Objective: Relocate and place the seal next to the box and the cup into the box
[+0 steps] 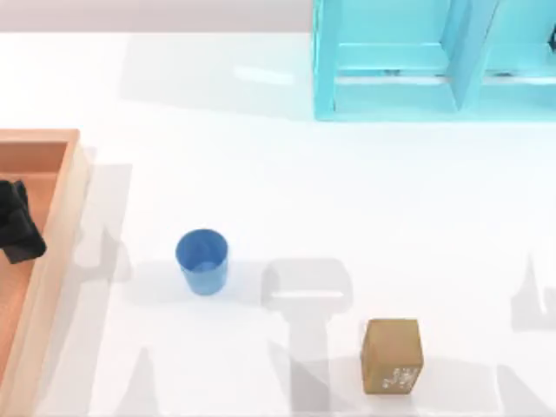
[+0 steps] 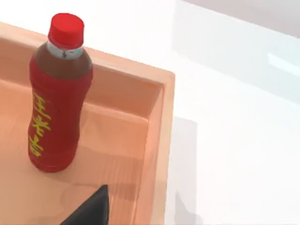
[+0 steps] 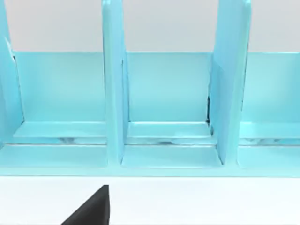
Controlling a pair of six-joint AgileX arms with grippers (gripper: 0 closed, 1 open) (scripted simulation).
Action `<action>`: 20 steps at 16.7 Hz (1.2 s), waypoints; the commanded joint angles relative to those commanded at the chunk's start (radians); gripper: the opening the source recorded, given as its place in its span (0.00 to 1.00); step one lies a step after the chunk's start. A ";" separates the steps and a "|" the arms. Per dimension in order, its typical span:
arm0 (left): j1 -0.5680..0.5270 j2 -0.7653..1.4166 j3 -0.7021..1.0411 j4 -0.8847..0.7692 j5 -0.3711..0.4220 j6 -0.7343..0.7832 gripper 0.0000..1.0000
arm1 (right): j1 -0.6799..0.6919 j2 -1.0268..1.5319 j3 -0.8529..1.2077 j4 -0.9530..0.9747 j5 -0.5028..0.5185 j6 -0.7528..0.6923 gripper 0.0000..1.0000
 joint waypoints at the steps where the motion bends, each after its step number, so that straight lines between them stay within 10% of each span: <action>1: -0.028 0.108 0.077 -0.057 -0.008 -0.052 1.00 | 0.000 0.000 0.000 0.000 0.000 0.000 1.00; 11: -0.447 1.164 0.864 -0.647 -0.030 -0.505 1.00 | 0.000 0.000 0.000 0.000 0.000 0.000 1.00; 20: -0.870 1.597 1.397 -0.947 0.048 -0.692 1.00 | 0.000 0.000 0.000 0.000 0.000 0.000 1.00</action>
